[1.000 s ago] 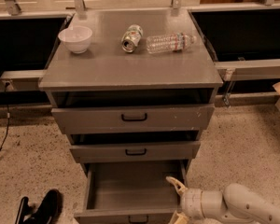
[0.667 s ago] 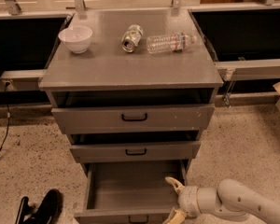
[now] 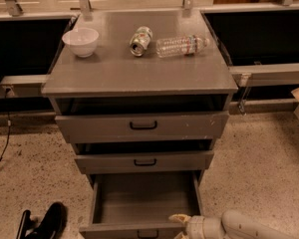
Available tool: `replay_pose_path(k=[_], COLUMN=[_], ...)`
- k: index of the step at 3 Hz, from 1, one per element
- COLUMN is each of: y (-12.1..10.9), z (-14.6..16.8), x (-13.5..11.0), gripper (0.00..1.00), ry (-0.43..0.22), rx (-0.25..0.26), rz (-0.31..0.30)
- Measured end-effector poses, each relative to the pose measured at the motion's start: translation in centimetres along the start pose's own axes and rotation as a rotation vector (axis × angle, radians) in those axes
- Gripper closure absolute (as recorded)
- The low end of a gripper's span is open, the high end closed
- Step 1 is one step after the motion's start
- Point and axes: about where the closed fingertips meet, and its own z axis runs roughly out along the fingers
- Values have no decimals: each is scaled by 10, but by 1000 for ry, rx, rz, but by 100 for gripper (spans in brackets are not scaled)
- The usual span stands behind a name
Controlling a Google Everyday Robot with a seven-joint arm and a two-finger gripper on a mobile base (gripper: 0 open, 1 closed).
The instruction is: Close bottom drawer
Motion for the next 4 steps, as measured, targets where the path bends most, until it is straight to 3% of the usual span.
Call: replay_pose_path(k=[2, 3, 4], y=[8, 10, 4], z=[42, 60, 75], x=[65, 84, 99], gripper=[85, 100, 100], ry=[-31, -17, 12], rx=[-43, -37, 20], rz=[-13, -21, -12])
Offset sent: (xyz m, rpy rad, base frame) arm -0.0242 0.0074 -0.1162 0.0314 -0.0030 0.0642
